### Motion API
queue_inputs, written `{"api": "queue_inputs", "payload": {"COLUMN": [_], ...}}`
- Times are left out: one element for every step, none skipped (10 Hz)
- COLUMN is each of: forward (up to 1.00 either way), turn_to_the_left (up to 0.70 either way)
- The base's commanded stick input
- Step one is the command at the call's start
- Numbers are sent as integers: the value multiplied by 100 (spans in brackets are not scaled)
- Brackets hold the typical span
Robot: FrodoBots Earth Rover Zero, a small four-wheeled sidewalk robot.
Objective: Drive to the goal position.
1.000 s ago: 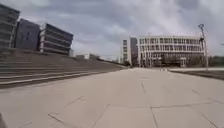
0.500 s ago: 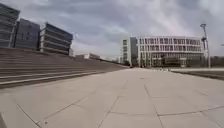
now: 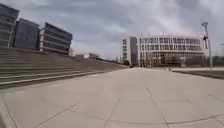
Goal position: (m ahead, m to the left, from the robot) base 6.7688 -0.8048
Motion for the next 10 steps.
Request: {"api": "queue_inputs", "payload": {"forward": [50, 50, 50, 50, 50, 50, 50, 50, 50, 50], "turn_to_the_left": [0, 0, 0, 0, 0, 0, 0, 0, 0, 0]}}
